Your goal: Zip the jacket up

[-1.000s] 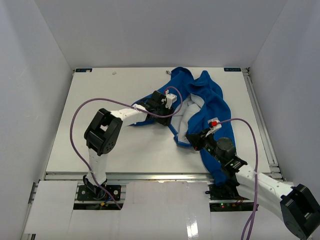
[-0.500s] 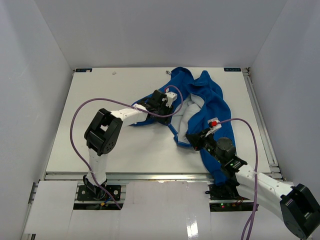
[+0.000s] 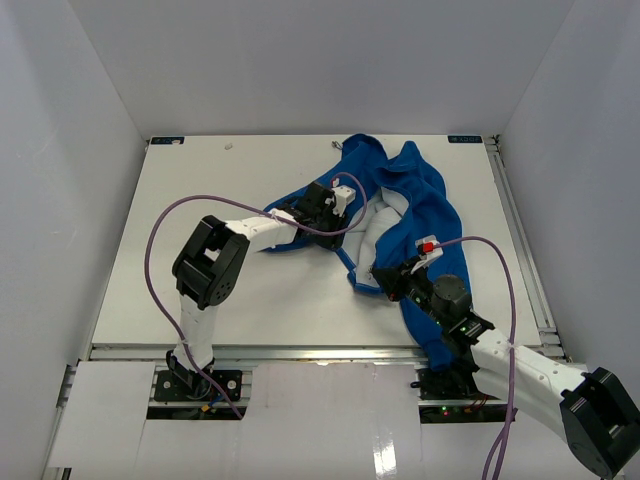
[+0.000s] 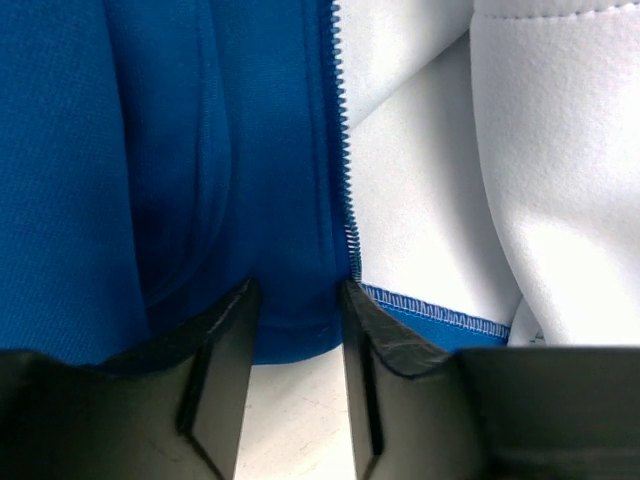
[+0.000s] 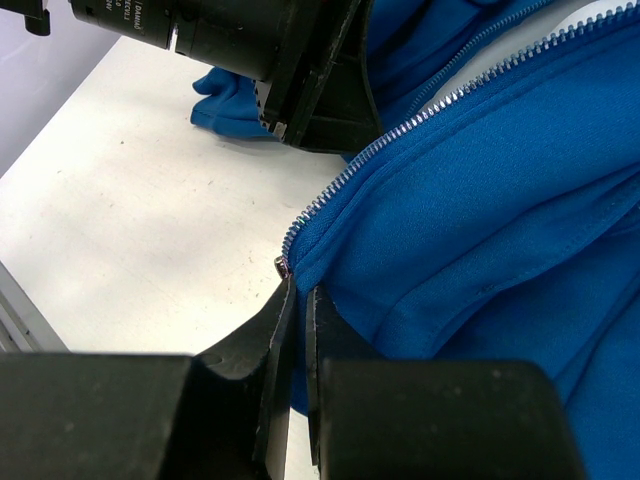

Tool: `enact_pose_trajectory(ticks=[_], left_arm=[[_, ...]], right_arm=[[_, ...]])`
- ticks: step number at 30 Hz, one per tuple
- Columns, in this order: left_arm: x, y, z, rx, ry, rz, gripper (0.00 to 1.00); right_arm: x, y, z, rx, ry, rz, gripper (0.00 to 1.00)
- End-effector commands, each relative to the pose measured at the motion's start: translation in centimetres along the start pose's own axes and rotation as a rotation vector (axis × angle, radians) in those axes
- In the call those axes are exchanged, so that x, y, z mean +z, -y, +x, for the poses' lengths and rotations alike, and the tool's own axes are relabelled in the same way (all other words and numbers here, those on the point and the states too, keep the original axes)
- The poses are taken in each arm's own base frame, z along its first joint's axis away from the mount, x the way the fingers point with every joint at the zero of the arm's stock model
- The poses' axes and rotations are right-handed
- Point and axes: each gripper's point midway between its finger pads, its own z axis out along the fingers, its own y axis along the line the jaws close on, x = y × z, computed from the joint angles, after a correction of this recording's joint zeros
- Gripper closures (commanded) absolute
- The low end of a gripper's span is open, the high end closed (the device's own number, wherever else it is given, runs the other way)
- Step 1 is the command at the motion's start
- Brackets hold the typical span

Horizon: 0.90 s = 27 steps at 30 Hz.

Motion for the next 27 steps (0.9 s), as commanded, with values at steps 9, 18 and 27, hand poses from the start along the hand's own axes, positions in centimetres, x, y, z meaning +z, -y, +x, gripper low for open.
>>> enact_pose_trajectory(ticks=[9,18,27], left_arm=[[-0.3,0.5,-1.1,-0.005,0.024,0.017,0.99],[-2.7,1.7,-3.8,-0.028,0.103,0.062,1.00],[-5.2,2.5,-5.2,-0.025,0.193,0.105,1.00]], right_arm=[[0.1,-0.8,-1.5,-0.008,0.055,-0.035,0.92],[0.1,-0.7,-1.3,-0.009,0.049,-0.031,0.92],[0.3,-0.5,-0.9,-0.008,0.031,-0.023,0.92]])
